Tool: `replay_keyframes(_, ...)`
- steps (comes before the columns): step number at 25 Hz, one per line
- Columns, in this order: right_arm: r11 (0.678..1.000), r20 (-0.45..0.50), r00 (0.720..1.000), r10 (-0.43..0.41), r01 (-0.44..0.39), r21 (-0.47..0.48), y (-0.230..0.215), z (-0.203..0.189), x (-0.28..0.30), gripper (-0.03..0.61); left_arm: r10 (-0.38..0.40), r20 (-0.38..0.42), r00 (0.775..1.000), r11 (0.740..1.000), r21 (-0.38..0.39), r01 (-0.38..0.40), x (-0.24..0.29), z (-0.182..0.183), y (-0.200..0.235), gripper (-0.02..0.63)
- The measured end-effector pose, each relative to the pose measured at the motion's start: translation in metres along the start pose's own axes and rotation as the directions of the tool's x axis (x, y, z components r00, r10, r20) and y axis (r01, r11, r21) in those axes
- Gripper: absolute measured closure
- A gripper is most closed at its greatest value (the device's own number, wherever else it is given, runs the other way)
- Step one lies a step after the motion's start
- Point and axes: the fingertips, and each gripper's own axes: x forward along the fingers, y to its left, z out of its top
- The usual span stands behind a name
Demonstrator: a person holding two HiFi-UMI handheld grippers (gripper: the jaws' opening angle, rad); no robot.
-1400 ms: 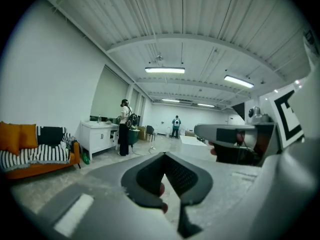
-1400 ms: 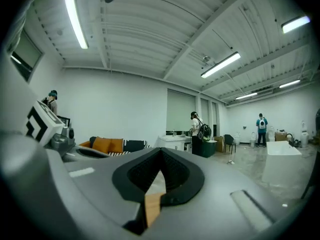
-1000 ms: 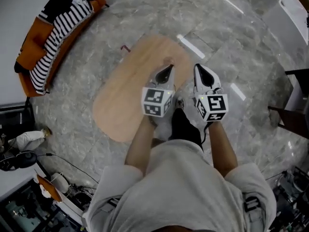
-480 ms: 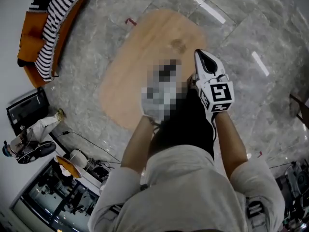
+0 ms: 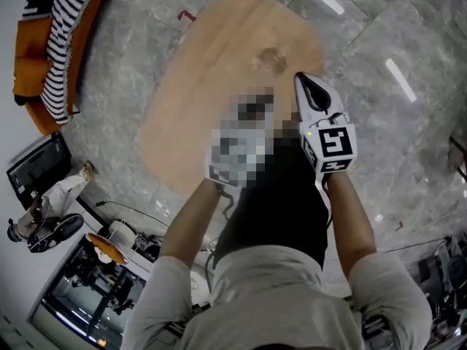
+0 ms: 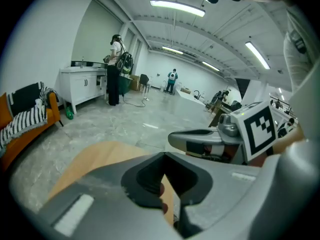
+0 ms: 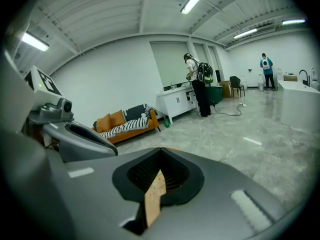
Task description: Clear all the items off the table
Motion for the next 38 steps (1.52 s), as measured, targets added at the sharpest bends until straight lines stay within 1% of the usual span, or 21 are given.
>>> replay_keyframes(2, 1.000, -0.006, 1.000, -0.019, 0.019, 0.019, -0.004, -0.011, 0.011, 0.572, -0.010, -0.032, 0.999, 0.999, 0.049, 0.011, 0.013, -0.007, 0.011, 0.594)
replay_keyframes(4, 0.999, -0.005, 1.000, -0.016, 0.016, 0.032, -0.005, -0.022, 0.022, 0.572, -0.004, -0.065, 0.998, 0.994, 0.104, 0.011, 0.024, -0.015, 0.021, 0.593)
replay_keyframes(5, 0.999, -0.006, 1.000, -0.012, 0.012, 0.030, -0.007, -0.029, 0.025, 0.572, 0.001, -0.086, 0.996, 0.993, 0.118, 0.009, 0.031, -0.023, 0.024, 0.594)
replay_keyframes(9, 0.999, -0.034, 0.999, -0.040, 0.040, 0.007, -0.022, -0.052, 0.031, 0.572, 0.001, -0.169, 0.986, 0.994, 0.107, 0.017, 0.057, -0.055, 0.032, 0.593)
replay_keyframes(11, 0.999, -0.045, 0.998, -0.052, 0.052, 0.011, -0.023, -0.055, 0.037, 0.572, 0.016, -0.204, 0.979, 0.988, 0.153, 0.015, 0.064, -0.065, 0.042, 0.592)
replay_keyframes(13, 0.998, -0.047, 0.998, -0.053, 0.054, 0.020, -0.022, -0.059, 0.040, 0.572, 0.045, -0.243, 0.969, 0.976, 0.215, 0.009, 0.072, -0.076, 0.050, 0.592)
replay_keyframes(16, 0.997, -0.062, 0.996, -0.064, 0.067, 0.047, -0.025, -0.074, 0.035, 0.572, 0.070, -0.312, 0.947, 0.960, 0.280, 0.021, 0.081, -0.095, 0.056, 0.592)
replay_keyframes(19, 0.992, -0.080, 0.993, -0.082, 0.089, 0.084, -0.026, -0.087, 0.032, 0.572, 0.099, -0.366, 0.925, 0.925, 0.376, 0.050, 0.088, -0.106, 0.063, 0.592)
replay_keyframes(21, 0.988, -0.079, 0.993, -0.090, 0.099, 0.119, -0.026, -0.091, 0.032, 0.572, 0.107, -0.390, 0.915, 0.909, 0.411, 0.068, 0.093, -0.110, 0.069, 0.592)
replay_keyframes(24, 0.984, -0.074, 0.994, -0.085, 0.095, 0.147, -0.024, -0.093, 0.035, 0.572, 0.119, -0.416, 0.902, 0.895, 0.438, 0.083, 0.103, -0.114, 0.074, 0.592)
replay_keyframes(27, 0.982, -0.075, 0.993, -0.090, 0.101, 0.157, -0.029, -0.095, 0.034, 0.572, 0.126, -0.454, 0.882, 0.883, 0.457, 0.109, 0.117, -0.119, 0.076, 0.592)
replay_keyframes(28, 0.981, -0.077, 0.992, -0.097, 0.108, 0.163, -0.032, -0.096, 0.032, 0.572, 0.120, -0.467, 0.876, 0.885, 0.450, 0.119, 0.121, -0.120, 0.075, 0.592)
replay_keyframes(31, 0.974, -0.086, 0.989, -0.121, 0.135, 0.180, -0.044, -0.100, 0.025, 0.572, 0.078, -0.504, 0.860, 0.908, 0.392, 0.147, 0.128, -0.125, 0.070, 0.592)
replay_keyframes(32, 0.972, -0.089, 0.988, -0.128, 0.143, 0.186, -0.048, -0.102, 0.023, 0.572, 0.071, -0.519, 0.852, 0.909, 0.386, 0.159, 0.130, -0.128, 0.069, 0.580)
replay_keyframes(35, 0.966, -0.095, 0.985, -0.146, 0.163, 0.201, -0.059, -0.108, 0.017, 0.572, 0.072, -0.563, 0.823, 0.891, 0.407, 0.201, 0.132, -0.134, 0.065, 0.550)
replay_keyframes(38, 0.960, -0.098, 0.983, -0.158, 0.176, 0.216, -0.067, -0.111, 0.014, 0.572, 0.094, -0.592, 0.801, 0.866, 0.446, 0.228, 0.137, -0.136, 0.065, 0.541)
